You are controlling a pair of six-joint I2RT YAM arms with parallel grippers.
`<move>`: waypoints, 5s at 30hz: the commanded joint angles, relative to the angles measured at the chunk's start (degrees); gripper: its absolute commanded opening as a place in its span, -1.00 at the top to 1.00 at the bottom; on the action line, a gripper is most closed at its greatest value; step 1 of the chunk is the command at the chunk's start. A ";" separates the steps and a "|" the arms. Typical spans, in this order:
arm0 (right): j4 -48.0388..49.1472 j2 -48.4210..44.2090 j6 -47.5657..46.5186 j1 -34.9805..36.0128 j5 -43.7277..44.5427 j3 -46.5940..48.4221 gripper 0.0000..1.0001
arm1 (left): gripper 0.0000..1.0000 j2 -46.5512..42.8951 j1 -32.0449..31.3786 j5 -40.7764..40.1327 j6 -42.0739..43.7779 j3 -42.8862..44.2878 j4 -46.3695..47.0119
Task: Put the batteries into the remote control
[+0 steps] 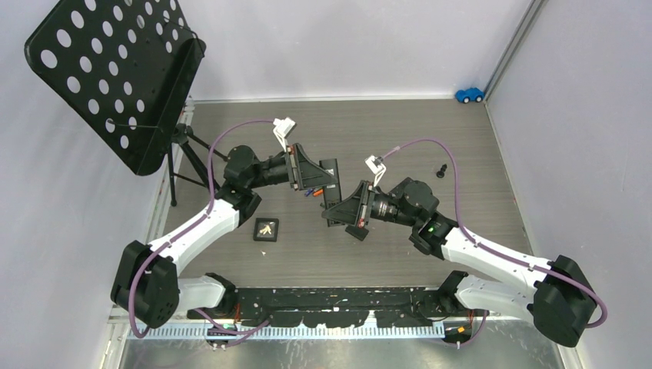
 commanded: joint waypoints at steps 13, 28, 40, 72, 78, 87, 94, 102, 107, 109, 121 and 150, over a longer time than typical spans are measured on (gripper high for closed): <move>-7.76 0.69 -2.61 0.17 5.64 4.00 -0.27 | 1.00 -3.45 0.43 -8.22 12.38 1.06 -10.35; -43.83 13.35 -13.26 0.08 43.31 18.30 0.07 | 1.00 -8.01 0.45 -55.57 39.69 8.51 -63.78; -53.33 41.13 -15.95 0.36 46.91 39.29 -0.01 | 1.00 -7.38 0.43 -56.61 39.58 7.21 -64.63; -68.96 64.82 2.92 2.63 55.51 63.01 0.16 | 1.00 -7.23 0.43 -53.53 39.98 6.95 -65.10; -67.62 64.14 2.56 2.63 55.33 62.58 0.12 | 1.00 -7.54 0.43 -53.47 39.91 6.77 -65.20; -68.95 65.79 1.75 2.71 54.39 63.63 0.29 | 1.00 -7.12 0.43 -53.26 39.80 6.95 -65.20; -69.55 65.59 0.70 3.07 53.78 62.35 0.55 | 1.00 -6.99 0.43 -53.26 39.63 7.04 -65.20; -70.46 62.49 -5.51 2.83 59.17 59.38 0.82 | 1.00 -6.95 0.43 -50.68 39.22 7.12 -64.99; -72.29 61.26 -9.79 1.09 61.17 56.50 0.77 | 1.00 -7.08 0.43 -47.95 39.10 7.08 -64.01; -72.18 61.49 -10.57 0.03 59.61 55.16 0.73 | 1.00 -7.19 0.43 -46.99 39.15 6.95 -63.42; -67.84 61.36 -11.18 -2.31 52.57 51.34 0.75 | 1.00 -6.87 0.43 -43.98 38.69 6.65 -62.00; -39.22 0.60 -25.75 1.83 43.84 24.07 0.89 | 1.00 12.05 0.34 -13.75 -1.73 13.10 -6.82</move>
